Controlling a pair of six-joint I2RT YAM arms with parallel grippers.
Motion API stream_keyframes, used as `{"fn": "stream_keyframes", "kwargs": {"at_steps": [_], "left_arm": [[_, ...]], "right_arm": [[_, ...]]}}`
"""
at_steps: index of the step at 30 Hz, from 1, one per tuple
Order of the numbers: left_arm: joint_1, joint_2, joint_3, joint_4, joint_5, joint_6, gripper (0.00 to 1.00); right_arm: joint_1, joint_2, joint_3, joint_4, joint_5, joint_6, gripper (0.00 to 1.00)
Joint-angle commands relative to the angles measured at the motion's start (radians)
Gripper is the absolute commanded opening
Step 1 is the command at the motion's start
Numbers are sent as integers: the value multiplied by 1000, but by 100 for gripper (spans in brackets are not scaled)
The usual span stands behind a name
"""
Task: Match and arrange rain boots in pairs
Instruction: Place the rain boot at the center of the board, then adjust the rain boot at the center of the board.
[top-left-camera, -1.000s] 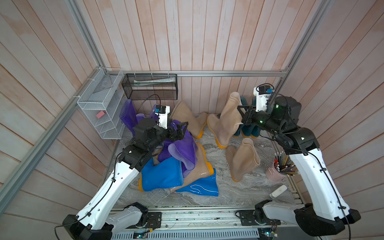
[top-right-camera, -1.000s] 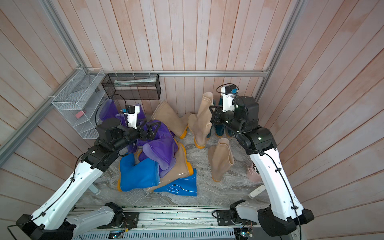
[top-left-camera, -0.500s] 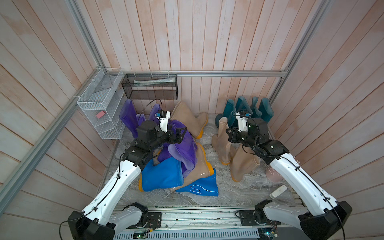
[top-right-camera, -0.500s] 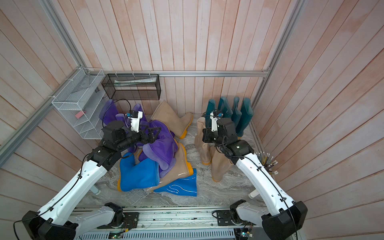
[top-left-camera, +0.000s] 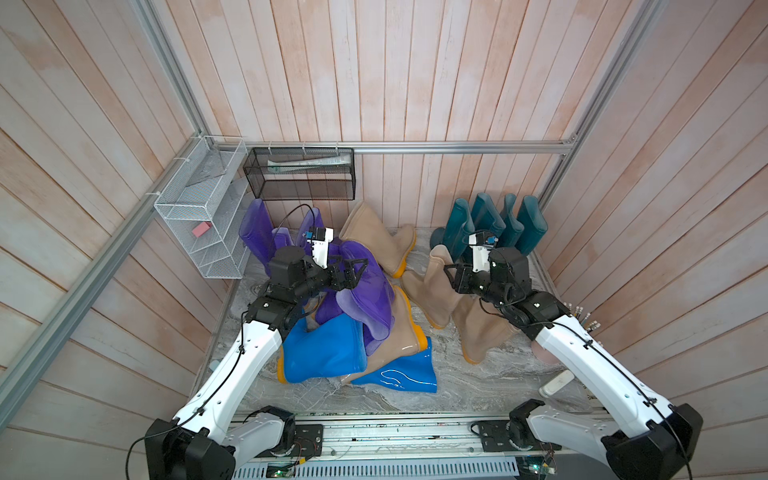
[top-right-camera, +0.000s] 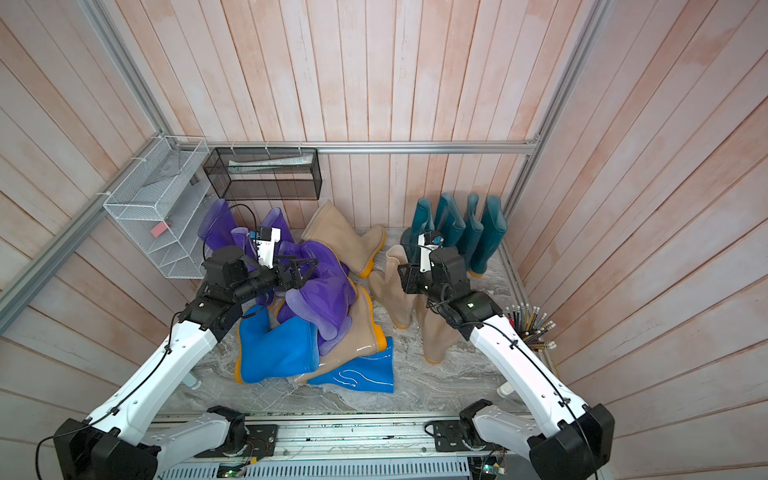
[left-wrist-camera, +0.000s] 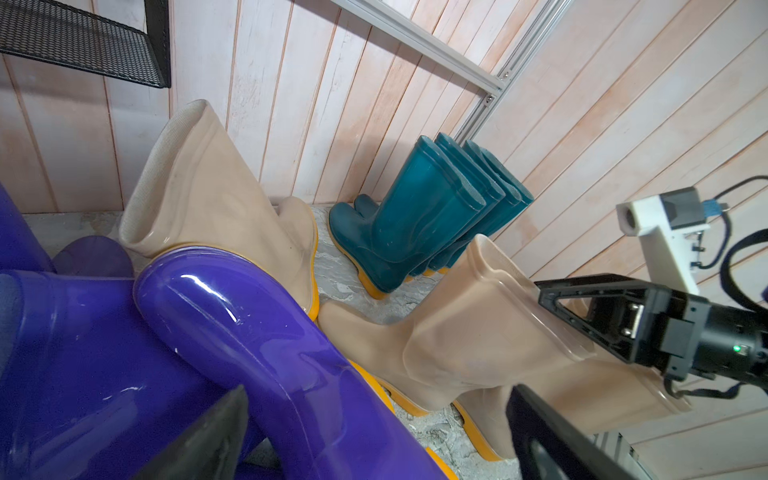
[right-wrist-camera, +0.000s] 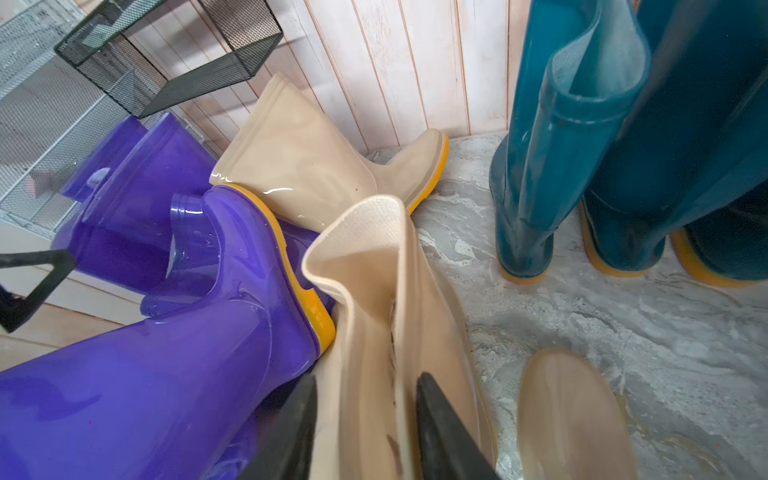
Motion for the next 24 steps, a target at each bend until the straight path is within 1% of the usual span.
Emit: {"fn": "stream_keyframes", "kwargs": {"at_steps": [1, 4, 6, 8, 11, 15, 16, 18, 19, 20, 21, 22, 24], "left_arm": [[8, -3, -10, 37, 44, -16, 100], [7, -11, -17, 47, 55, -24, 100], [6, -10, -21, 55, 74, -31, 100], [7, -11, -23, 64, 87, -41, 100], [6, -7, -31, 77, 107, -55, 100], [6, 8, -47, 113, 158, -91, 100], [7, 10, -46, 113, 165, -94, 100], [7, 10, -46, 113, 166, -96, 100], [7, 9, -45, 113, 166, -95, 100], [7, 6, -48, 114, 163, -95, 100], [8, 6, -48, 116, 162, -96, 100], [7, 6, -49, 114, 163, -94, 100], [6, 5, -49, 114, 163, -94, 100]], "right_arm": [[5, -54, 125, -105, 143, -74, 51], [-8, -66, 190, -234, 279, -140, 62], [-52, -68, 191, -309, 299, -168, 69], [-96, -70, 167, -359, 274, -194, 71], [-103, -83, 105, -414, 212, -216, 77], [-104, -95, -4, -432, 108, -188, 77], [-103, -98, -27, -427, 102, -183, 72], [-108, -103, -57, -415, 127, -168, 53], [-117, -101, -60, -413, 146, -160, 37], [-129, -103, -62, -407, 161, -159, 10], [-142, -108, -60, -401, 188, -154, 0], [-153, -112, -57, -397, 212, -152, 0], [-178, -126, -50, -380, 216, -161, 0]]}}
